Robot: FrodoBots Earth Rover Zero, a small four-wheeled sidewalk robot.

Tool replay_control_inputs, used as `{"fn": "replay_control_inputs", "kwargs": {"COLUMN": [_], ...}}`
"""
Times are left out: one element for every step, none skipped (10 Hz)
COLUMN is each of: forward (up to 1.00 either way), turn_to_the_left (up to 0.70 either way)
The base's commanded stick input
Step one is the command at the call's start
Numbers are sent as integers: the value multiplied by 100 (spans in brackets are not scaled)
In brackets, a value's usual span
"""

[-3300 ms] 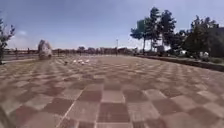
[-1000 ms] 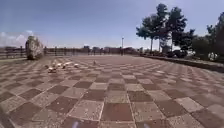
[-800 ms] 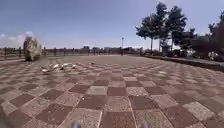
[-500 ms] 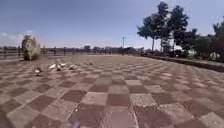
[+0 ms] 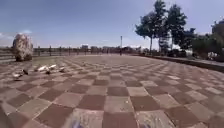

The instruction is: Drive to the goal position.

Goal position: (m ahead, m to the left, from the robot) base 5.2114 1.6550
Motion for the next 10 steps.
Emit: {"fn": "replay_control_inputs", "kwargs": {"forward": [100, 100, 100, 100, 100, 100, 100, 100, 100, 100], "turn_to_the_left": [0, 0, 0, 0, 0, 0, 0, 0, 0, 0]}}
